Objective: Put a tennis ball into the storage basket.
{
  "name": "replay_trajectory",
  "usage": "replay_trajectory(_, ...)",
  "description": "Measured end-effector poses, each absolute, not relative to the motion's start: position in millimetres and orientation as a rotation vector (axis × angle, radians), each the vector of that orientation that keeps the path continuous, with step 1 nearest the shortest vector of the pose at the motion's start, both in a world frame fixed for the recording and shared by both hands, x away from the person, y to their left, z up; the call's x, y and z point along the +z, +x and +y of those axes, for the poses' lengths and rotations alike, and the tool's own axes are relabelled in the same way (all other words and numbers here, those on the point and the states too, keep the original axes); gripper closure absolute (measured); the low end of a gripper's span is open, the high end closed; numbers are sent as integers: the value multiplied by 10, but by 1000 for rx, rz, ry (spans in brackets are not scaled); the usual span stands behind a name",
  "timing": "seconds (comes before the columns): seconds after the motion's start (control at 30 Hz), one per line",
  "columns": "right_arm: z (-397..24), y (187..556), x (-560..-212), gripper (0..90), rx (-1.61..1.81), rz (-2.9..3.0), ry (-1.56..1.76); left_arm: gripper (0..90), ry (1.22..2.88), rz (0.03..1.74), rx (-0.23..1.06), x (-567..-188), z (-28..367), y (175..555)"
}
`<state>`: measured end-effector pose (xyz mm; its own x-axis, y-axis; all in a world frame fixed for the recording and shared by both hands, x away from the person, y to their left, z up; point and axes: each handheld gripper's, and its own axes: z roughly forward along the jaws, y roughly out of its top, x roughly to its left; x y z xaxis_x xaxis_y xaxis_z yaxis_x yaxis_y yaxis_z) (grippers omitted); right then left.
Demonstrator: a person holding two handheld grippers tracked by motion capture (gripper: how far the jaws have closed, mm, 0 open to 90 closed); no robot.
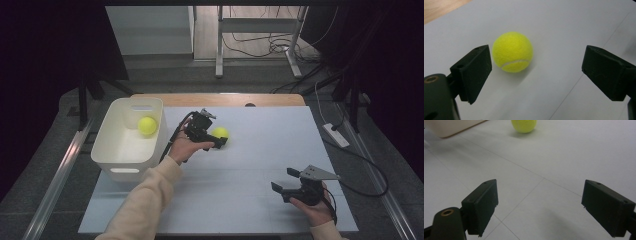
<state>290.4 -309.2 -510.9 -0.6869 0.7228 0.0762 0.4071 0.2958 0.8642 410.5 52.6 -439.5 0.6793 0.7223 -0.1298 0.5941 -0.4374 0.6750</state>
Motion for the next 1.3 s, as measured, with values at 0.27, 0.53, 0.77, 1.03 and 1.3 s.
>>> replay_trajectory(0.27,-3091,2916,-5114,140,1345,2244,1022,102,2179,1025,222,-4456,514,4172)
replay_trajectory(0.53,-3089,2914,-5117,139,1344,2246,1023,89,2190,1040,202,-4534,466,4241)
replay_trajectory(0.77,-3089,2912,-5122,139,1340,2248,1024,81,2195,1060,202,-4586,425,4313)
replay_trajectory(1.03,-3088,2912,-5123,139,1333,2251,1023,72,2194,1073,196,-4629,358,4379)
replay_trajectory(1.3,-3092,2907,-5119,141,1336,2243,1022,69,2197,1108,194,-4705,344,4475)
